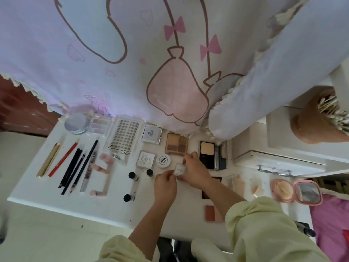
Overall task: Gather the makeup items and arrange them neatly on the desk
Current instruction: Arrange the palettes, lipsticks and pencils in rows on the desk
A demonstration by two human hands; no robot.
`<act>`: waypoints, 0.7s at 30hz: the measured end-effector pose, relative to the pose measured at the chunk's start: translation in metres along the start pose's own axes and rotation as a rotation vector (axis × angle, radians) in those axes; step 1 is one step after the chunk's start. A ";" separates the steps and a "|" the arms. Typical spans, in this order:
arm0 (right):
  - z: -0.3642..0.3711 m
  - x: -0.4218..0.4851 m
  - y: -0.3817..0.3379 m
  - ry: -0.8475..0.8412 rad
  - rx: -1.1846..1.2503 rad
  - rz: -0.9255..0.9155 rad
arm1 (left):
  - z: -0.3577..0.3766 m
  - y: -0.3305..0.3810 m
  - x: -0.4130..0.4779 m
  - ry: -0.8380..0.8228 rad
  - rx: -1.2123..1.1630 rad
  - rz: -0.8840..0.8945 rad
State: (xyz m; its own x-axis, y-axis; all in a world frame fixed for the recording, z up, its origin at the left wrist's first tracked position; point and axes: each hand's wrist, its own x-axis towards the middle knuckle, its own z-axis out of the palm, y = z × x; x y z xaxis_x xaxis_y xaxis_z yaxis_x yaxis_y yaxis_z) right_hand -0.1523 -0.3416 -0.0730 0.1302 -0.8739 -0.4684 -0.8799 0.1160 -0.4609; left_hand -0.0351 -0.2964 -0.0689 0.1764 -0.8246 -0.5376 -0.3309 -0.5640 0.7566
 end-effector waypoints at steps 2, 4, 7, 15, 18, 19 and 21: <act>0.000 0.000 0.001 -0.031 0.039 0.043 | -0.001 0.002 0.000 -0.013 -0.004 -0.015; 0.001 -0.001 0.004 -0.041 0.093 0.067 | -0.001 0.002 0.000 -0.031 -0.005 -0.031; 0.005 -0.005 0.007 -0.033 0.188 0.091 | -0.002 0.000 0.001 -0.040 -0.027 -0.066; -0.004 -0.028 0.018 0.054 0.217 0.021 | -0.010 -0.006 -0.006 -0.118 -0.242 -0.203; -0.014 -0.041 0.019 0.162 0.220 -0.054 | -0.013 0.002 -0.011 -0.135 -0.394 -0.287; -0.017 -0.045 0.019 0.190 0.233 -0.078 | -0.014 0.007 -0.013 -0.134 -0.386 -0.307; -0.024 -0.054 0.017 0.242 0.263 -0.141 | -0.016 0.015 -0.016 -0.162 -0.390 -0.350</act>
State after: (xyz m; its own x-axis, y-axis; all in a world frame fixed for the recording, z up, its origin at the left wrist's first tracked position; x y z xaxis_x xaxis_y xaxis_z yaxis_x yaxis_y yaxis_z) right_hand -0.1858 -0.3038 -0.0373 0.1024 -0.9724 -0.2097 -0.7093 0.0765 -0.7008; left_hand -0.0285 -0.2924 -0.0431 0.0587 -0.5845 -0.8093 0.0956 -0.8037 0.5873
